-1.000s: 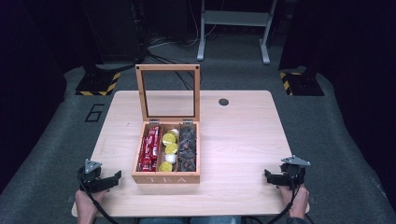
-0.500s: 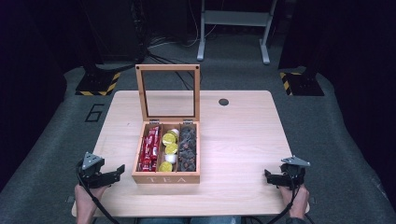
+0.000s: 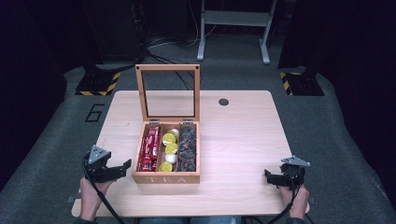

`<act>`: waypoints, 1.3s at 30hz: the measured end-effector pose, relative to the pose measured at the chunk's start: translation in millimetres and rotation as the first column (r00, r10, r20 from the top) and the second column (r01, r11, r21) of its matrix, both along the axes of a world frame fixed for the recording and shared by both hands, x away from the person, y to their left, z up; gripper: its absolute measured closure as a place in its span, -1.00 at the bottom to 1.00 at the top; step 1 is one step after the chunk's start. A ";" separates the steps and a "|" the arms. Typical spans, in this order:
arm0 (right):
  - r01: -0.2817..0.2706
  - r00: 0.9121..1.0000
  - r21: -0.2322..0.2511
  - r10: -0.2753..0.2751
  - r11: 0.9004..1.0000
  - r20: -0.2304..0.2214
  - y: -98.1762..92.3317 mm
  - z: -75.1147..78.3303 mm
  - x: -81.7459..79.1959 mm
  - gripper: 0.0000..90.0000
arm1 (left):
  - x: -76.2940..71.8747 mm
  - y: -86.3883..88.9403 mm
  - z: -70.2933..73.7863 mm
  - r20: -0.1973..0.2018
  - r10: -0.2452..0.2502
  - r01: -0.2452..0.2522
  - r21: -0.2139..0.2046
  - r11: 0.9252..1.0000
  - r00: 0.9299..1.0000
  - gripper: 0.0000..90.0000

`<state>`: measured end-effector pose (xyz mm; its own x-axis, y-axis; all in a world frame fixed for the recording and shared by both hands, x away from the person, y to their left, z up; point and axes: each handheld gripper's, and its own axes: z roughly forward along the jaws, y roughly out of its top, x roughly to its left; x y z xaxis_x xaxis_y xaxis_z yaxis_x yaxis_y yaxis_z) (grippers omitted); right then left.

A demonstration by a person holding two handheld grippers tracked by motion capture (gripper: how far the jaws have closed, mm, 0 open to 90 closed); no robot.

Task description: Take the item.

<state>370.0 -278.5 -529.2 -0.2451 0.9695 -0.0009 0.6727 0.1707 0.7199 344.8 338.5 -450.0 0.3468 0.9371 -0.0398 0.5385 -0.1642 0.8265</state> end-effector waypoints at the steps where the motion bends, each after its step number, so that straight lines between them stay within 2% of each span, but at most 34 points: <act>1: -0.001 1.000 -0.003 0.001 1.000 0.003 -0.1 -0.1 0.1 -0.97 | 1.1 -1.7 0.5 0.003 -0.002 0.002 0.001 1.000 1.000 -0.73; 12: -0.002 1.000 -0.001 0.002 1.000 0.002 -0.3 -0.1 0.1 -0.97 | 16.9 -24.3 6.4 -0.004 -0.054 0.054 0.006 0.999 0.999 -0.74; 16: -0.002 1.000 -0.002 0.002 1.000 0.003 -0.2 -0.1 0.0 -0.97 | 24.6 -32.0 10.2 -0.023 -0.077 0.077 0.008 0.997 0.997 -0.72; 25: -0.003 1.000 0.000 0.003 1.000 0.003 -0.3 -0.2 0.1 -0.97 | 40.3 -48.8 16.8 -0.021 -0.105 0.105 0.010 0.994 0.994 -0.70; 26: -0.001 1.000 -0.001 0.001 1.000 0.005 -0.1 -0.2 0.0 -0.97 | 44.3 -53.8 20.1 -0.027 -0.126 0.126 0.017 0.992 0.992 -0.69; 31: 0.000 1.000 -0.003 0.000 1.000 0.004 0.2 -0.1 -0.2 -0.97 | 52.1 -62.4 22.4 -0.035 -0.139 0.140 0.020 0.990 0.990 -0.64; 33: 0.000 1.000 -0.003 0.000 1.000 0.005 0.2 -0.1 -0.2 -0.97 | 56.4 -66.2 22.7 -0.039 -0.140 0.141 0.023 0.990 0.989 -0.48; 36: 0.000 1.000 -0.003 0.000 1.000 0.005 0.1 -0.1 -0.2 -0.97 | 63.8 -70.3 21.9 -0.053 -0.134 0.135 0.030 0.990 0.990 -0.36; 37: 0.000 1.000 -0.003 0.000 1.000 0.006 0.1 -0.2 -0.2 -0.97 | 66.3 -70.7 21.6 -0.059 -0.137 0.139 0.035 0.990 0.989 -0.18; 39: 0.001 1.000 -0.003 0.000 1.000 0.005 0.1 -0.1 -0.3 -0.97 | 71.8 -72.8 19.7 -0.077 -0.132 0.136 0.050 0.989 0.988 -0.09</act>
